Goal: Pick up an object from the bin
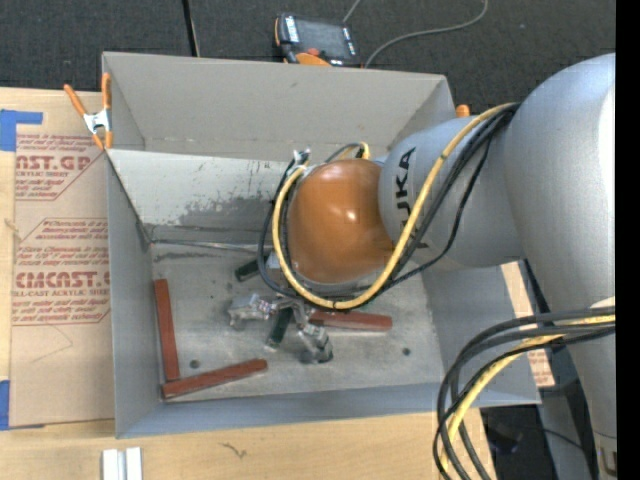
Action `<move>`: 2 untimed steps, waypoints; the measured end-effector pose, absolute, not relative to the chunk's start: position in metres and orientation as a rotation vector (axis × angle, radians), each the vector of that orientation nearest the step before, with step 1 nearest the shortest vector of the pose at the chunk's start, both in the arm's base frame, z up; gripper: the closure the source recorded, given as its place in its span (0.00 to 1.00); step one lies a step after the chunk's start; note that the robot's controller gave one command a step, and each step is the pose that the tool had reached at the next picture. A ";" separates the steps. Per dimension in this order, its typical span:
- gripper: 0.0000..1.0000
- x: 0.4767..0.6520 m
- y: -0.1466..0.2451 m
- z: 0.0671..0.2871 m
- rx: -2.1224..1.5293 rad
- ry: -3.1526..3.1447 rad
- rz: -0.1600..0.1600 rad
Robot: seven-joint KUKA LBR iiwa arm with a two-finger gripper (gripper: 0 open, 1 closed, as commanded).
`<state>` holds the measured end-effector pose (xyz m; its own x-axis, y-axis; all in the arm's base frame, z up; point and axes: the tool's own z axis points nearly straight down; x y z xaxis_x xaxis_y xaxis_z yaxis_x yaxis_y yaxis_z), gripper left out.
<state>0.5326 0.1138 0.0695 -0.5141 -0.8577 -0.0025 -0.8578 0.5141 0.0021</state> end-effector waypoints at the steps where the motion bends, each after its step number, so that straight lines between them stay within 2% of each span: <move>1: 1.00 0.533 0.114 0.070 -1.548 2.732 0.005; 2: 0.00 0.533 0.114 0.070 -1.548 2.732 0.005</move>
Offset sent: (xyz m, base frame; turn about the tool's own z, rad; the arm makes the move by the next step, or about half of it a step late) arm 0.0000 0.0000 0.0000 0.0000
